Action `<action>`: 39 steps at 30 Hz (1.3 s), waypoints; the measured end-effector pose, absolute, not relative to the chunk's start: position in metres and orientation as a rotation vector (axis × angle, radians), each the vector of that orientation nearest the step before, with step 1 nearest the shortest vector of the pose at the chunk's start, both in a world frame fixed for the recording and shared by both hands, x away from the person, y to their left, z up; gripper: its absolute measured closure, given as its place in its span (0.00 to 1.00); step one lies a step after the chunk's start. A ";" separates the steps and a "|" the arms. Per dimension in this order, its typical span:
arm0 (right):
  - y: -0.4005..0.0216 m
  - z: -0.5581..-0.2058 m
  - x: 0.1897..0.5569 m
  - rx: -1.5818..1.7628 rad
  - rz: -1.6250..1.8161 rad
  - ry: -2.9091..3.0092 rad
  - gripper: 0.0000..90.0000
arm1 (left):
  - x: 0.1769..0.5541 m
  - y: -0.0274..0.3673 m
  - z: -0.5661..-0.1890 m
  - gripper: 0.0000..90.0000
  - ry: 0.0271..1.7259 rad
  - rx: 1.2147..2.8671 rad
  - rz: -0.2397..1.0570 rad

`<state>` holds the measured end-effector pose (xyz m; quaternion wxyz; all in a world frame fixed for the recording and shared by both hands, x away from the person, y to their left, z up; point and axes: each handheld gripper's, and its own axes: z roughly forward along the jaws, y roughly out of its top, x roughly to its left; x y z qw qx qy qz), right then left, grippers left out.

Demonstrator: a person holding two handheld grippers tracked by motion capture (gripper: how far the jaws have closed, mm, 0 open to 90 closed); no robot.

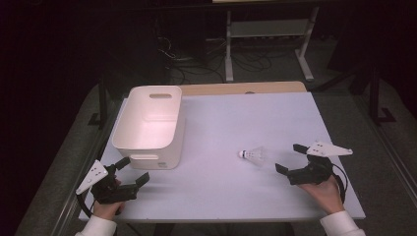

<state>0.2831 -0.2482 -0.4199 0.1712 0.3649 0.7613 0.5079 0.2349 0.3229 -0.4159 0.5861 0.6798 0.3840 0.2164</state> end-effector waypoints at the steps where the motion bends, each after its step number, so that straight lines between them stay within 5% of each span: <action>1: -0.248 -0.420 0.283 1.038 1.444 2.163 0.00 | 0.235 0.323 -0.416 0.02 0.899 1.581 0.504; 39: -0.242 -0.409 0.289 1.031 1.356 2.268 0.00 | 0.237 0.322 -0.418 0.02 0.919 1.595 0.512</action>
